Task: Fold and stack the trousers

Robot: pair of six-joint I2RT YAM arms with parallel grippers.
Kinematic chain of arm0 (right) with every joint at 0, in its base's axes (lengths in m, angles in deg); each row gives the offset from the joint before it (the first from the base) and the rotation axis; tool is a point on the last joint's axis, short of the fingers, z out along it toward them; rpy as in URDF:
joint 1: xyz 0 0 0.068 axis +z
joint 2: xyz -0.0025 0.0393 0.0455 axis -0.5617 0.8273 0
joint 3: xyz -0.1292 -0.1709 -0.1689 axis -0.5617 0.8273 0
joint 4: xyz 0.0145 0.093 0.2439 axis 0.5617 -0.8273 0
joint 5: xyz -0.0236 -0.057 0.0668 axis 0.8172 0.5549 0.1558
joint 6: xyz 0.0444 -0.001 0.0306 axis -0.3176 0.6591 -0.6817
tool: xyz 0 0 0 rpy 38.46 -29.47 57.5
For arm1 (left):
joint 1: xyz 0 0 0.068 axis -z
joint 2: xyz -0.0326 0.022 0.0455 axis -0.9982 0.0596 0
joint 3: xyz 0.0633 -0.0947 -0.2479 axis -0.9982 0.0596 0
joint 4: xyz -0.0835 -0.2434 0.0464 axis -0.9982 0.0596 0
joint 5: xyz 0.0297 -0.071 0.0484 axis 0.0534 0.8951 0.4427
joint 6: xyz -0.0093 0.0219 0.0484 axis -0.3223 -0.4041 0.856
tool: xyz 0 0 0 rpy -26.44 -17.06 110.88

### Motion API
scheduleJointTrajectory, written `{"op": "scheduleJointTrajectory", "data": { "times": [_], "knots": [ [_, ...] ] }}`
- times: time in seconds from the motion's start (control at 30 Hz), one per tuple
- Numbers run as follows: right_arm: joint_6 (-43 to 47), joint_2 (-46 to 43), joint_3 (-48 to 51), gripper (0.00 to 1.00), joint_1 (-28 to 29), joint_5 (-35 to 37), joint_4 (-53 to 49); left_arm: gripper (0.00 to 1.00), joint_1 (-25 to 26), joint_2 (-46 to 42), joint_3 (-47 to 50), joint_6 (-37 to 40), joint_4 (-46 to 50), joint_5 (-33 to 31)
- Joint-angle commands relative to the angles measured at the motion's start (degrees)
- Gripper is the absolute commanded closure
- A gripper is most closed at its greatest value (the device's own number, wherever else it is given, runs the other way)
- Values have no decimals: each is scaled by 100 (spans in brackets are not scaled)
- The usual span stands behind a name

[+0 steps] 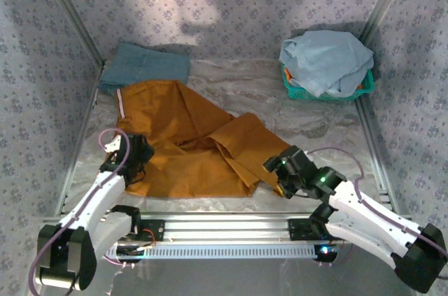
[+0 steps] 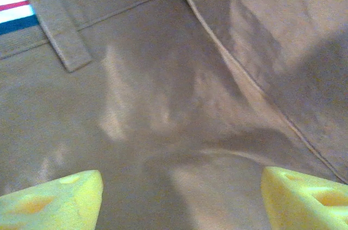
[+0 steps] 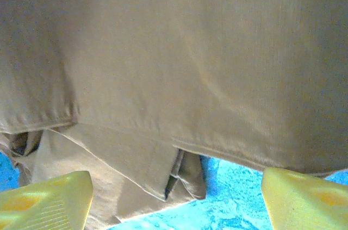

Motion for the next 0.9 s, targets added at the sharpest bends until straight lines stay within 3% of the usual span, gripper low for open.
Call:
{"op": "scheduleJointTrajectory", "data": {
  "times": [0.0, 0.17, 0.4, 0.57, 0.77, 0.83, 0.87],
  "knots": [
    [-1477, 33, 185, 16, 590, 824, 56, 23, 131, 287, -293, 121, -160, 66],
    [-2663, 103, 536, 17, 1147, 1437, 179, 22, 277, 813, -414, 79, -375, 43],
    [-3293, 209, 880, 24, 1186, 1926, 413, 21, 308, 1105, -278, 7, -692, -41],
    [-3112, 91, 940, 44, 931, 2206, 537, 21, 305, 1189, -208, 40, -770, -88],
    [-2416, -177, 737, 89, 553, 2264, 303, 20, 305, 1242, -194, 77, -792, -182],
    [-1923, -266, 614, 100, 404, 2274, 252, 20, 297, 1242, -195, 98, -797, -196],
    [-1634, -297, 511, 100, 307, 2269, 237, 20, 297, 1237, -208, 124, -796, -216]
  ]
}}
